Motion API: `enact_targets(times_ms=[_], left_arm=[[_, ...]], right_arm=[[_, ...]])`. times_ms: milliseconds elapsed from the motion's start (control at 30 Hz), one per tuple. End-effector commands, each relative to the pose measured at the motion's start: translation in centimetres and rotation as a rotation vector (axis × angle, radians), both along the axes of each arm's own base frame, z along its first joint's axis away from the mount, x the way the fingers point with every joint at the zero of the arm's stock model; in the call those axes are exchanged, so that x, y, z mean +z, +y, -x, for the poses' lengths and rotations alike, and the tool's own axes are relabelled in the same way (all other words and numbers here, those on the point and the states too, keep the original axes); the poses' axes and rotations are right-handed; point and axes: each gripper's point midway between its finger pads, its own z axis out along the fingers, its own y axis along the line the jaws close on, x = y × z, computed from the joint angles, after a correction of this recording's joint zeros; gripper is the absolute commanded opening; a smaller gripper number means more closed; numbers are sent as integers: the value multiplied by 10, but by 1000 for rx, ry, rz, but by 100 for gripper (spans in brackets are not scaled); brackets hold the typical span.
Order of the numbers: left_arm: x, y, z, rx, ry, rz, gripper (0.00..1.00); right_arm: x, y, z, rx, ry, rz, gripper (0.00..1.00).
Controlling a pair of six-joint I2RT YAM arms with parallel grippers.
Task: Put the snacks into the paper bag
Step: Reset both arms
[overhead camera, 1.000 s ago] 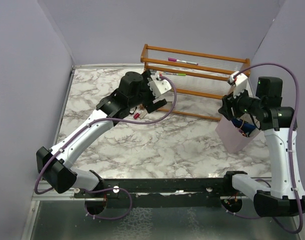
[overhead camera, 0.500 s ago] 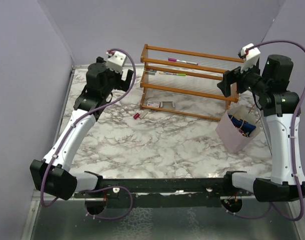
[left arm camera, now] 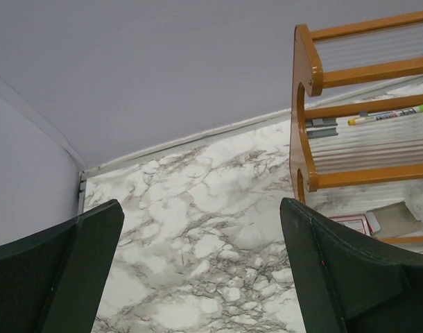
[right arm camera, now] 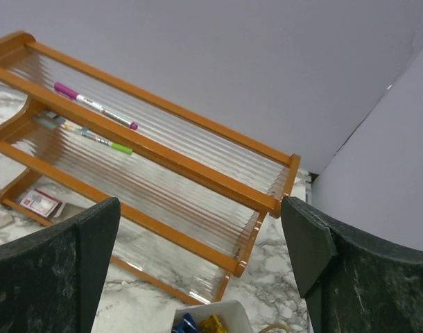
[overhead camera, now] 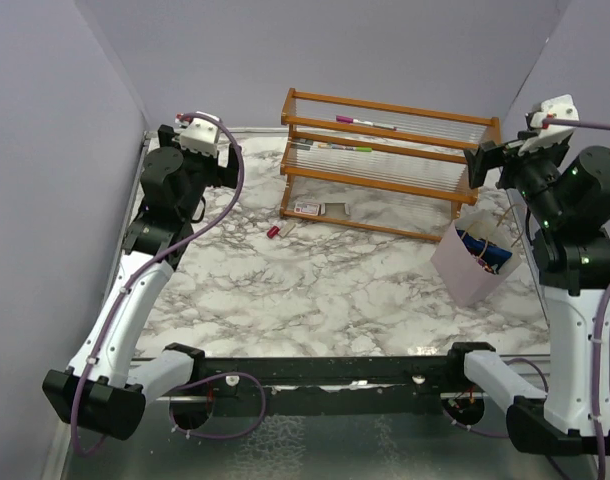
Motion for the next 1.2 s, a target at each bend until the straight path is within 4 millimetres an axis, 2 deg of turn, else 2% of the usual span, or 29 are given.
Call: enact_targets(times_ms=[0, 133, 300, 467, 633, 800, 933, 1167], left_arm=[[14, 5, 12, -4, -44, 12, 99], [19, 6, 15, -16, -46, 6, 99], [21, 11, 8, 13, -37, -15, 99], [32, 11, 8, 23, -23, 4, 99], [42, 17, 14, 48, -16, 21, 99], [38, 25, 14, 77, -6, 20, 99], [35, 26, 14, 82, 8, 31, 99], [32, 24, 10, 66, 23, 35, 99]], right_arm=[[19, -16, 18, -82, -112, 1, 99], [14, -24, 27, -121, -117, -5, 99], [-2, -38, 23, -199, -91, -39, 99], [-12, -42, 27, -224, -69, -75, 99], [-5, -52, 35, -276, -80, -47, 99], [-5, -60, 40, -316, -84, -14, 99], [-13, -71, 39, -375, -73, -16, 99], [-17, -64, 39, -336, -52, -12, 99]])
